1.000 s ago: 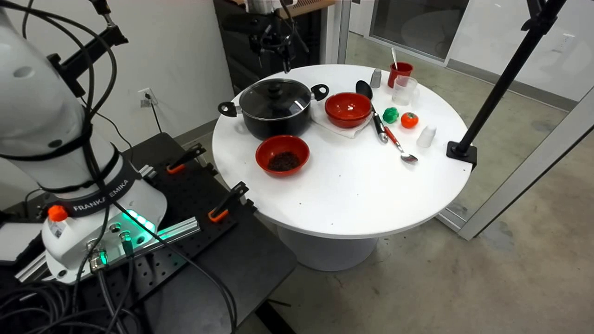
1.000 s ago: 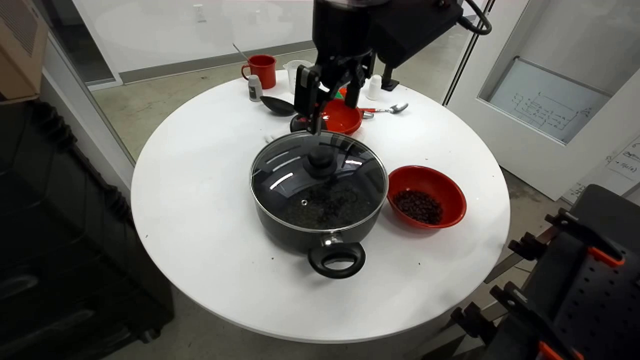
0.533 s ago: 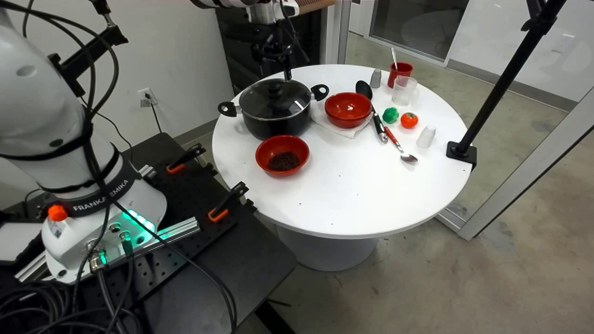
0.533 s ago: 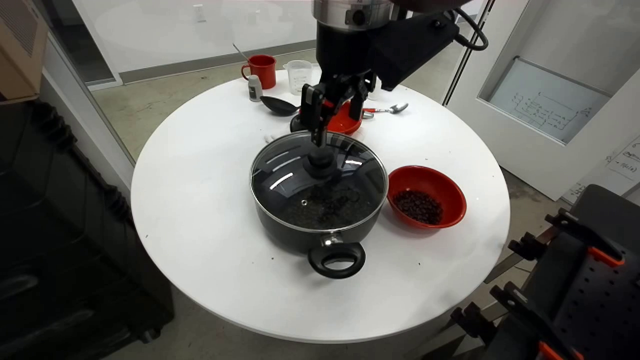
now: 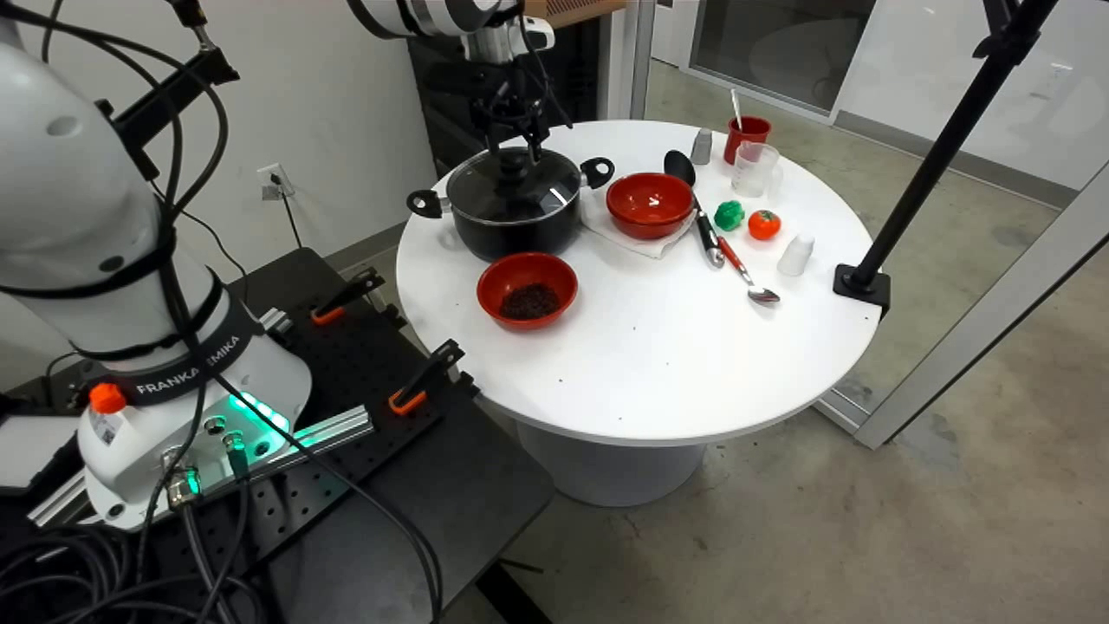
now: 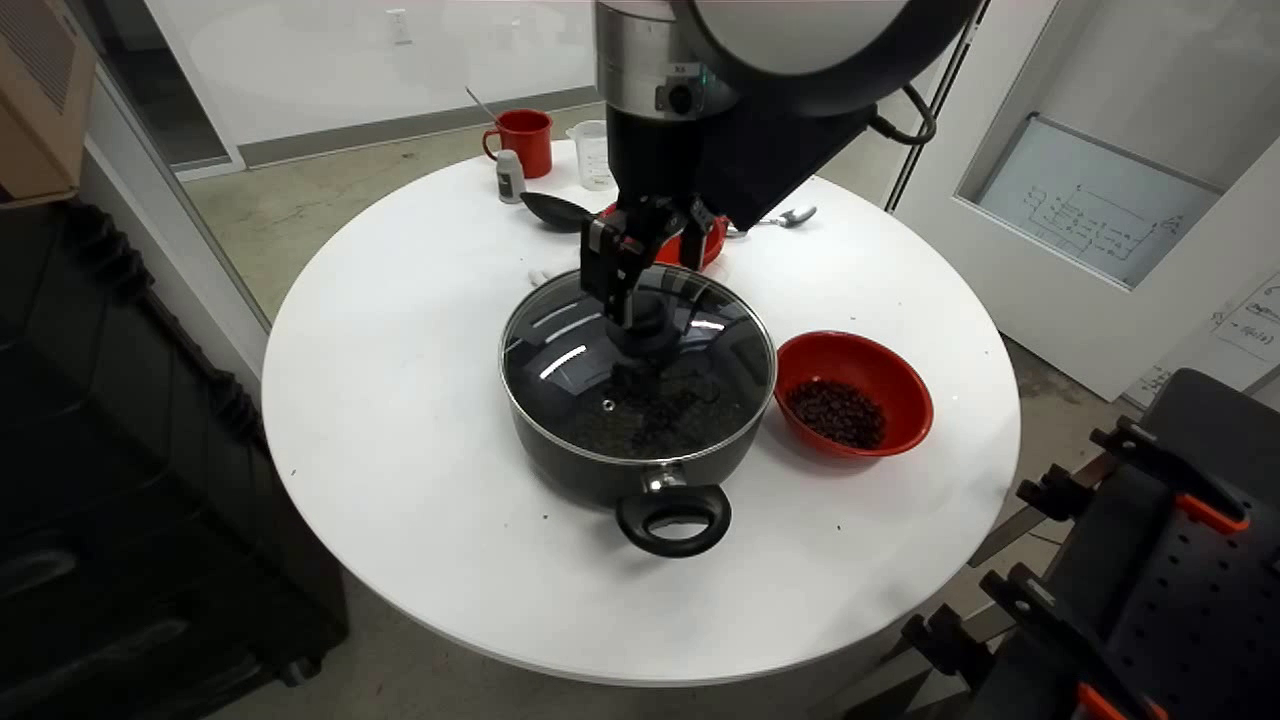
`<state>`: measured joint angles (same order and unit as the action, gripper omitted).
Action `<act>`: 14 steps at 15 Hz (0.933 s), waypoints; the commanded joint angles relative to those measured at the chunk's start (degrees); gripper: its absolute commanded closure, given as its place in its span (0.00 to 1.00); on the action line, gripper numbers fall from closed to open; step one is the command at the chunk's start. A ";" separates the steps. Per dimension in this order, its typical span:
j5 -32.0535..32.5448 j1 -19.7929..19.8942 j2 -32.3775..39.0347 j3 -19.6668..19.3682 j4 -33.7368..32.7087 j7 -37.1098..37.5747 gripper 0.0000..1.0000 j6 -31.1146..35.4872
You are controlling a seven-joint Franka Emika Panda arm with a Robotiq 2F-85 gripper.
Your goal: Remove the lid from the black pot.
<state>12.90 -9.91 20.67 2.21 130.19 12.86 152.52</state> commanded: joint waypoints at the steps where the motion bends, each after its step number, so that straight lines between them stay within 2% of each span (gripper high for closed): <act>1: 1.54 -2.63 2.86 -1.78 -2.37 2.01 0.10 1.12; 2: 1.38 -2.90 3.22 -1.89 -2.72 1.99 0.26 0.69; 8: -0.29 -3.00 3.91 -1.50 -4.98 0.93 0.72 -5.19; 9: -0.26 -3.03 3.75 -1.50 -5.33 1.04 0.74 -6.57; 14: -2.63 -1.56 2.11 0.29 -5.59 -1.47 0.74 -10.33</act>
<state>12.31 -12.15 23.94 1.59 125.30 13.39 145.66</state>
